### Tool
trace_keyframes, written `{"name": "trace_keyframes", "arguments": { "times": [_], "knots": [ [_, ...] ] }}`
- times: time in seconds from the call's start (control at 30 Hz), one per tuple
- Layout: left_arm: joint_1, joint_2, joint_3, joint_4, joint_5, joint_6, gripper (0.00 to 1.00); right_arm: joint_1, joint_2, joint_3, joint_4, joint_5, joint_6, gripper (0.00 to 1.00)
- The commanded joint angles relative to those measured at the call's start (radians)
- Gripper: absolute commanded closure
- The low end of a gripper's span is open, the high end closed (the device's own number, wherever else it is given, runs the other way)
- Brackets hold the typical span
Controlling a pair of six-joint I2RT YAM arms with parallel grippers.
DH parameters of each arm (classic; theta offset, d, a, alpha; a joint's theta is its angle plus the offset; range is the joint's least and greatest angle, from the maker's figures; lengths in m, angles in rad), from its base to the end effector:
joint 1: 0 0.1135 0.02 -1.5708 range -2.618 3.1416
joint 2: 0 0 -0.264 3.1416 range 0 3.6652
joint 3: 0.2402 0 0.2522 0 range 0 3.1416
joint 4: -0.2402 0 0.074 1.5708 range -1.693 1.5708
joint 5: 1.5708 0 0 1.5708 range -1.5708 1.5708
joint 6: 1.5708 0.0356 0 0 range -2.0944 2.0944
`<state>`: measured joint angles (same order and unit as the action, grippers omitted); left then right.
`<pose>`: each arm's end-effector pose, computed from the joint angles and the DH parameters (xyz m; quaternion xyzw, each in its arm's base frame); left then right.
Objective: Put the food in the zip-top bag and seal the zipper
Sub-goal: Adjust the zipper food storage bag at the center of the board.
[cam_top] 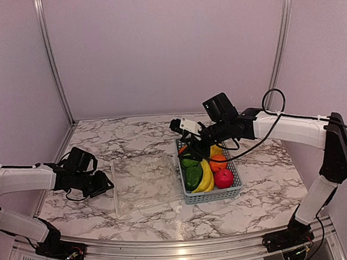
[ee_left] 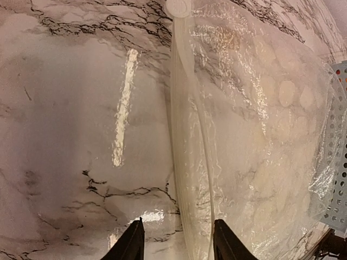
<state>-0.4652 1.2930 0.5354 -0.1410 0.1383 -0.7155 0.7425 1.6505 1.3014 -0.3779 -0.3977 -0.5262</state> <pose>0.2077 -0.1097 0.1571 -0.0949 0.9373 -0.2373 0.2370 0.2644 0.2614 0.2783 -0.5952 0.6724 0.2225 0.3796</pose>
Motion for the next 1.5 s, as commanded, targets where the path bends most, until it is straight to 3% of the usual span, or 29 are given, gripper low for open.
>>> {"name": "trace_keyframes", "arguments": {
  "times": [0.0, 0.23, 0.4, 0.5, 0.67, 0.87, 1.07, 1.3, 1.33, 1.47],
  "knots": [
    [-0.012, 0.029, -0.019, 0.124, 0.088, -0.022, 0.56, 0.006, 0.021, 0.033, -0.039, -0.016, 0.018, 0.33],
    [-0.022, 0.110, 0.028, 0.226, 0.121, -0.027, 0.64, 0.005, 0.010, 0.013, -0.033, -0.006, 0.020, 0.33],
    [-0.026, 0.154, 0.092, 0.201, 0.128, -0.009, 0.90, 0.006, -0.003, 0.004, -0.034, 0.001, 0.021, 0.35],
    [-0.026, 0.101, 0.155, 0.061, 0.027, 0.077, 0.99, 0.005, -0.016, -0.009, -0.025, 0.013, 0.024, 0.36],
    [-0.026, -0.033, 0.340, -0.248, -0.311, 0.289, 1.00, -0.017, -0.024, -0.004, -0.011, -0.002, 0.052, 0.37],
    [-0.050, -0.160, 0.518, -0.338, -0.464, 0.606, 1.00, -0.083, -0.008, 0.069, 0.003, -0.078, 0.115, 0.40],
    [-0.267, -0.099, 0.633, -0.419, -0.595, 0.893, 1.00, -0.153, 0.011, 0.110, 0.025, -0.150, 0.187, 0.43],
    [-0.522, 0.199, 0.634, -0.475, -0.748, 0.868, 1.00, -0.167, 0.003, 0.060, 0.037, -0.144, 0.188, 0.43],
    [-0.546, 0.227, 0.635, -0.473, -0.755, 0.838, 1.00, -0.170, -0.003, 0.053, 0.034, -0.140, 0.185, 0.43],
    [-0.625, 0.278, 0.639, -0.425, -0.778, 0.768, 0.50, -0.191, -0.039, 0.011, 0.034, -0.117, 0.171, 0.43]
  ]
}}
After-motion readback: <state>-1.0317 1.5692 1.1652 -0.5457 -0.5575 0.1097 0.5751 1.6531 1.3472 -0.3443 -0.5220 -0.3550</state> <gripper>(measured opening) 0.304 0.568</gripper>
